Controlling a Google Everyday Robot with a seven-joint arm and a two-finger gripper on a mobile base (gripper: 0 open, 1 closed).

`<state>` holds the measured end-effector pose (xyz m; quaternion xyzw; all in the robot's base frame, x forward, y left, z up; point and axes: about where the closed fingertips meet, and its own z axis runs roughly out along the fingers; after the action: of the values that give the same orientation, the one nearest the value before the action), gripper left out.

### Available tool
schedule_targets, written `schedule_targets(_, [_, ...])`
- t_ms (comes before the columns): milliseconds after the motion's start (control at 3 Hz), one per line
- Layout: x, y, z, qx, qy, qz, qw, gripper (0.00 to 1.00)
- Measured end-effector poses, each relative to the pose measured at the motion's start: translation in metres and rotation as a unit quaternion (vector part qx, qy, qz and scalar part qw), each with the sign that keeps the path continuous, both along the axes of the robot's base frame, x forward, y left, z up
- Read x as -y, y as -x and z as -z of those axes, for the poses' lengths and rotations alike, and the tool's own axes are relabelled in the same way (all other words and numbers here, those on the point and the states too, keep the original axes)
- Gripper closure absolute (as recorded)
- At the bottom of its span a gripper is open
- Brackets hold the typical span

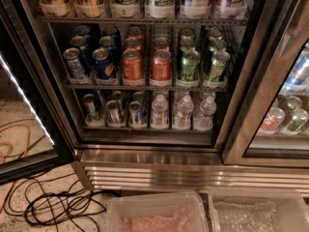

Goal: Pick blue plastic bottle from top shelf of fridge

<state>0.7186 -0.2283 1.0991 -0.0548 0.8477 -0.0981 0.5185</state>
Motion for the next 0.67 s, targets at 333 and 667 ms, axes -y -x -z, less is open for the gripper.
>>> schedule_targets(333, [-0.0005,-0.0039,0.0000,0.003,-0.001,0.003,1.0000,0.32])
schedule_targets(667, [-0.0005,-0.0056,0.0038,0.003,-0.001,0.006,1.0000,0.51])
